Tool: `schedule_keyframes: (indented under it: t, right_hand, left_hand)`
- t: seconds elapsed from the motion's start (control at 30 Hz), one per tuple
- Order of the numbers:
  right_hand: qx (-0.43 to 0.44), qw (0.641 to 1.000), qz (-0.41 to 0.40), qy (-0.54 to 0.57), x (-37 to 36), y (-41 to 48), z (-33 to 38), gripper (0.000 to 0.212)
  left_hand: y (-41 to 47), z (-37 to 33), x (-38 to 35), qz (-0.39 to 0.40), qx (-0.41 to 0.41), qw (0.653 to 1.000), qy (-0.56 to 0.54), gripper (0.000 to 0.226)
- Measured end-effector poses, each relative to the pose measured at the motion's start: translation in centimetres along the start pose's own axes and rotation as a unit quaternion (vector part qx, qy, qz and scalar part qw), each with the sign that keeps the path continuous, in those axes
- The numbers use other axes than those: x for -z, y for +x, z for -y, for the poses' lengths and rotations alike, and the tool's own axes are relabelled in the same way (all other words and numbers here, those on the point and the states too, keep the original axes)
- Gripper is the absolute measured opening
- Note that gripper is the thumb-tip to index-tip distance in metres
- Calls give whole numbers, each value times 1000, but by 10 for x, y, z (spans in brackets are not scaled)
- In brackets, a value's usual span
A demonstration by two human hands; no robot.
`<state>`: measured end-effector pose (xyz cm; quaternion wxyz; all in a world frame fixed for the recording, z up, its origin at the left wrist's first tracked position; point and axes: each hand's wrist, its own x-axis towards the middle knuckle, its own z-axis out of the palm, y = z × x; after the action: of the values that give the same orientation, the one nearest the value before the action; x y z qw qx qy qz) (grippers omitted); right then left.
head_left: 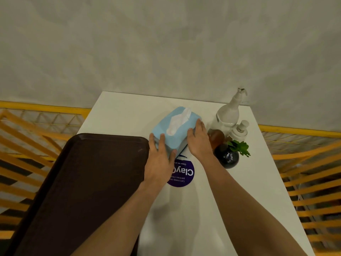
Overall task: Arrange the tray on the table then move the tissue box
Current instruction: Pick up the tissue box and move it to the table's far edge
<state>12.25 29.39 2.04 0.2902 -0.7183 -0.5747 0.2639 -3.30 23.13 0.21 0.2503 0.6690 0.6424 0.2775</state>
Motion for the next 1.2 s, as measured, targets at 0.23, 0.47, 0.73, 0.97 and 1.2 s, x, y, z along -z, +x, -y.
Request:
schedule_keyframes:
  t: [0.23,0.47,0.73,0.97,1.2]
  right_hand:
    - [-35,999,-32,27,-7,36,10,68]
    - [-65,987,-70,133,-21,53,17,97]
    - [-64,992,-51,100,-42,58,25,88]
    - [-29,991,-10,134,-86,52,63,92]
    - [21,996,5,90,-130,50,96,82]
  left_hand:
    - [60,7,3,21,-3,1000,-18,92]
    - [126,25,30,55,-7,998,-16,84]
    - [172,70,81,131,-10,991,0,76]
    - [176,120,129,91,-2,994,-68,74]
    - [176,161,164,37,14,992,-117,75]
